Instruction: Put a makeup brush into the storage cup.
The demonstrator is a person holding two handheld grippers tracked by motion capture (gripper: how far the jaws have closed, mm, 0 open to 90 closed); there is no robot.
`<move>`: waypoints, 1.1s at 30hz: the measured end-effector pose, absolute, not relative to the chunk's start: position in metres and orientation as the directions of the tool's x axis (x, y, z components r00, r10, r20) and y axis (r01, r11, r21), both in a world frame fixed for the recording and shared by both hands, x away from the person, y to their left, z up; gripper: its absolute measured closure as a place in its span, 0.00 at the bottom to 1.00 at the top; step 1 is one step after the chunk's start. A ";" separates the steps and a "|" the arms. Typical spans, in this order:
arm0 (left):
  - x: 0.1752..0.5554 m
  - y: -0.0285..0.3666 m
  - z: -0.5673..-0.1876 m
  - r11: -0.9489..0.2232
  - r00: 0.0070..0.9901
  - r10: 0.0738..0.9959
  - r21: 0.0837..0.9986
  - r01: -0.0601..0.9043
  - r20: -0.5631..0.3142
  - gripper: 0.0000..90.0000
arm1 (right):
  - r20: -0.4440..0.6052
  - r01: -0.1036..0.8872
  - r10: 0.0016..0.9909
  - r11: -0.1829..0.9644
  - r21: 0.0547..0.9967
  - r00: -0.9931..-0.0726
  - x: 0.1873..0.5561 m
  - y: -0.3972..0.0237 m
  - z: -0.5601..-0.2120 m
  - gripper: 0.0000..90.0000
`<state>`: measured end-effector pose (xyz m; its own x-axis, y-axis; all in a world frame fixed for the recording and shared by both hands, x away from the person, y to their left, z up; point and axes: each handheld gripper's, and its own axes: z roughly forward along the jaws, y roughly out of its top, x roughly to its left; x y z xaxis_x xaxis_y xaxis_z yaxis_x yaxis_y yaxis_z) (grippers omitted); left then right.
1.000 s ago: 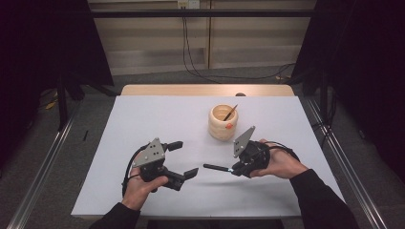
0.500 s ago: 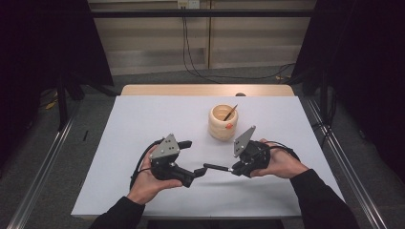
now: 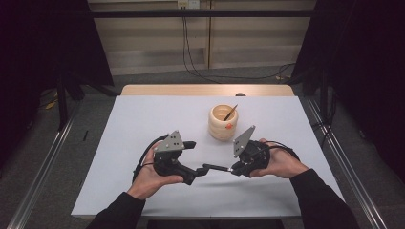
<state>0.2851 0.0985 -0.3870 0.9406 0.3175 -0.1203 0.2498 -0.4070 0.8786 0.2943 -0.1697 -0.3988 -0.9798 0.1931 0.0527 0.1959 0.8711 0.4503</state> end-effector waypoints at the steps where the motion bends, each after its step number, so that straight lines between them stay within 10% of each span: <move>1: 0.286 0.097 -0.387 -0.419 0.944 0.309 0.875 0.243 -0.114 0.07 | 0.065 0.204 0.196 0.872 0.446 -0.978 0.293 -0.169 -0.399 0.87; 33: 0.289 0.063 -0.397 -0.762 0.990 0.120 0.633 0.138 -0.070 0.29 | 0.057 0.146 0.134 0.900 0.411 -0.989 0.288 -0.157 -0.402 0.87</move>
<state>0.2893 0.0630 -0.3969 0.9902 0.1203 -0.0704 0.1376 -0.7621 0.6326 0.2884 -0.1573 -0.4024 -0.9893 0.1344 0.0570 0.1459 0.8997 0.4114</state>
